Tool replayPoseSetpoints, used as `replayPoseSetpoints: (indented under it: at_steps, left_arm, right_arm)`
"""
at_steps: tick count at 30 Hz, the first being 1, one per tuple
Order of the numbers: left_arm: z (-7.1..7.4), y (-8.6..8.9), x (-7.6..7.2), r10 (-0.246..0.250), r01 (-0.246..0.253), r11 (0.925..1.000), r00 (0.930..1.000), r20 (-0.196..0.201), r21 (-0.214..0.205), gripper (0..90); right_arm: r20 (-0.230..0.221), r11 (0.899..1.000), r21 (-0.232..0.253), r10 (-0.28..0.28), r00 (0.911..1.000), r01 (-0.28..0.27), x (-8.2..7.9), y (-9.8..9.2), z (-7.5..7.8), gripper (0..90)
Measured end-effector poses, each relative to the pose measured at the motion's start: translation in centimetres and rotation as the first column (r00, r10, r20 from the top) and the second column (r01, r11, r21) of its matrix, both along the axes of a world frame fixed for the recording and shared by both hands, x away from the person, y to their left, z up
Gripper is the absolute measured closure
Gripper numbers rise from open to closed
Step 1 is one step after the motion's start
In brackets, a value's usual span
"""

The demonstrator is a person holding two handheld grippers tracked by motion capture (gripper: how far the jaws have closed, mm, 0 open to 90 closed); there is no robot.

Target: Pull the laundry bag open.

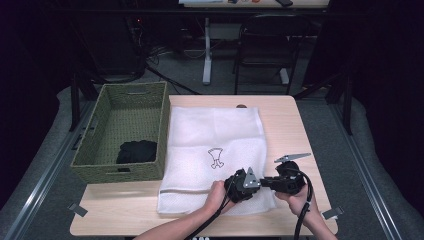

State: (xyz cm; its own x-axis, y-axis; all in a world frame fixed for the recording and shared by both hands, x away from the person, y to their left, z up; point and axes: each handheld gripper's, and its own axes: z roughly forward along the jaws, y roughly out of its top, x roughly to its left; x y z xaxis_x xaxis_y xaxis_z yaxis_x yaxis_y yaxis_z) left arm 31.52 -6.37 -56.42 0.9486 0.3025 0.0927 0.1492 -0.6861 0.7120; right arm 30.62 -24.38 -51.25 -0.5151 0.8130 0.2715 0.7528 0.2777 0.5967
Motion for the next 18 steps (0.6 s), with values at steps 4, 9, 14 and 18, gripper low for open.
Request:
replayPoseSetpoints:
  at_steps: [4,9,14,18]
  left_arm:
    - [0.26,0.16,-0.01,-0.010,0.010,0.9999,0.9999,-0.003,0.014,82.0]
    - [0.35,0.15,-0.04,-0.019,0.019,0.9990,0.9998,-0.006,0.040,82.1]
    - [0.06,0.06,-0.15,-0.026,0.027,0.9984,0.9995,-0.020,0.049,82.1]
    - [0.17,0.25,-0.04,-0.026,0.026,0.9994,0.9994,-0.025,0.021,81.7]
  right_arm:
    - [0.009,1.000,-0.023,-0.006,0.9999,0.006,-0.08,-0.02,0.06,83.6]
    - [-0.009,0.999,-0.035,-0.002,1.0000,0.002,0.08,0.21,-0.28,80.1]
    - [-0.047,0.999,-0.044,0.003,0.9989,-0.005,0.34,0.34,-0.86,78.2]
    - [-0.028,1.000,-0.028,0.002,0.9996,-0.003,0.13,0.40,-0.48,83.7]
